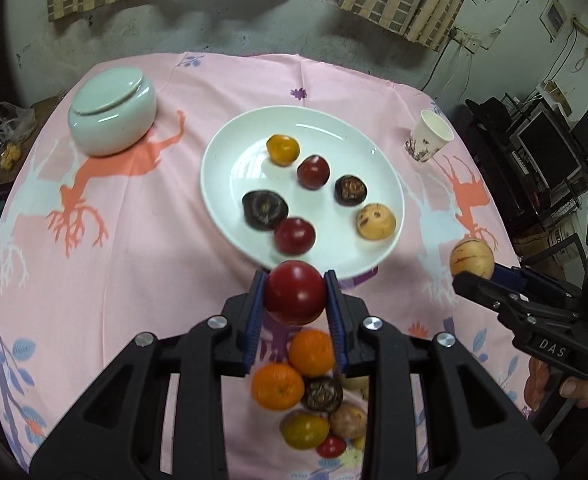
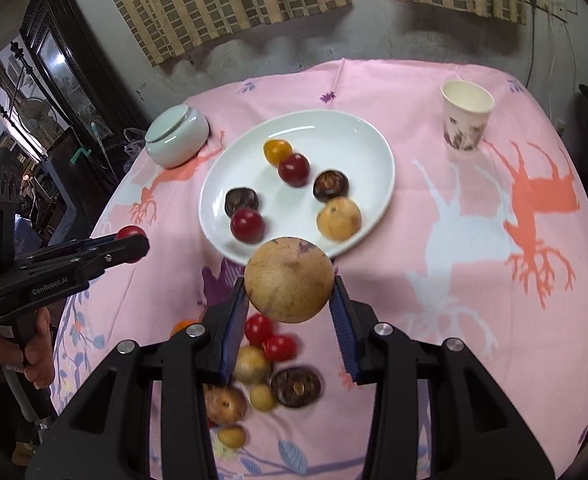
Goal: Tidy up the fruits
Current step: 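Carry both fruits to the white plate and open both tools to release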
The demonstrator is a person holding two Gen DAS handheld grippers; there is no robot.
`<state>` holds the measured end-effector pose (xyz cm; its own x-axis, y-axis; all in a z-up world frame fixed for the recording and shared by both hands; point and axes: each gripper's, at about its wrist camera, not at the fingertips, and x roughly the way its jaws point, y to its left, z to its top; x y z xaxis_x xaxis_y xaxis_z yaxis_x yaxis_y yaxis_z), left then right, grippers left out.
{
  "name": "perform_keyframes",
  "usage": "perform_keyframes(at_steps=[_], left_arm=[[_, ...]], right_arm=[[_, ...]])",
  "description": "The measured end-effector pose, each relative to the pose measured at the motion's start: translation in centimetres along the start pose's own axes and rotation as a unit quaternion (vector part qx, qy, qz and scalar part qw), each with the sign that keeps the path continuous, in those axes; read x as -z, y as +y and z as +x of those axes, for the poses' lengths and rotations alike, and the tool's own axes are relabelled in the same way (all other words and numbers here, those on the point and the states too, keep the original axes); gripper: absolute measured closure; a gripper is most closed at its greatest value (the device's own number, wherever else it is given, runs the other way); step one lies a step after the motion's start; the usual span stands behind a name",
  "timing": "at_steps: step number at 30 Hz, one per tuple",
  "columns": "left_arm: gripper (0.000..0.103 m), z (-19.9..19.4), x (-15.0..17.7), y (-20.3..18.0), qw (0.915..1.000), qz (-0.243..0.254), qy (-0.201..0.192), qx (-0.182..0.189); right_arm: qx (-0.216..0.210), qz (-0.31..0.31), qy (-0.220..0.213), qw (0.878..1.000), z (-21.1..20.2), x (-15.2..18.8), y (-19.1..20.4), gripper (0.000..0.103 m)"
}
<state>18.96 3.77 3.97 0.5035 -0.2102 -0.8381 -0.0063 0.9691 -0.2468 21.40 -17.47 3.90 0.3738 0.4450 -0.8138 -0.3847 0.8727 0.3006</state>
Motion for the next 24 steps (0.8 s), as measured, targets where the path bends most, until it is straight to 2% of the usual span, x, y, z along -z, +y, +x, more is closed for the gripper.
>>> perform_keyframes(at_steps=[5, 12, 18, 22, 23, 24], left_arm=[[0.074, 3.2, -2.1, 0.3, 0.9999, -0.006, 0.01, -0.005], [0.074, 7.7, -3.6, 1.3, 0.9993, -0.02, 0.03, -0.012], [0.074, 9.6, -4.5, 1.7, 0.999, -0.026, 0.034, -0.012], [0.073, 10.4, -4.8, 2.0, 0.9984, -0.04, 0.035, -0.02], [0.069, 10.3, -4.9, 2.1, 0.9982, -0.045, 0.033, -0.021], [0.06, 10.1, -4.9, 2.2, 0.9982, -0.049, 0.029, -0.019]], right_arm=[[-0.002, -0.009, 0.009, 1.0, 3.3, -2.2, -0.1, 0.061], [-0.006, -0.021, 0.034, 0.999, 8.1, -3.4, 0.2, 0.061], [-0.004, -0.033, 0.049, 0.998, 10.7, -3.9, 0.8, 0.061], [-0.004, -0.016, 0.045, 0.999, 11.3, -4.3, 0.4, 0.06], [-0.006, -0.009, 0.037, 0.999, 11.1, -4.4, 0.3, 0.059], [-0.008, -0.007, 0.033, 0.999, 10.9, -4.4, 0.2, 0.055]])
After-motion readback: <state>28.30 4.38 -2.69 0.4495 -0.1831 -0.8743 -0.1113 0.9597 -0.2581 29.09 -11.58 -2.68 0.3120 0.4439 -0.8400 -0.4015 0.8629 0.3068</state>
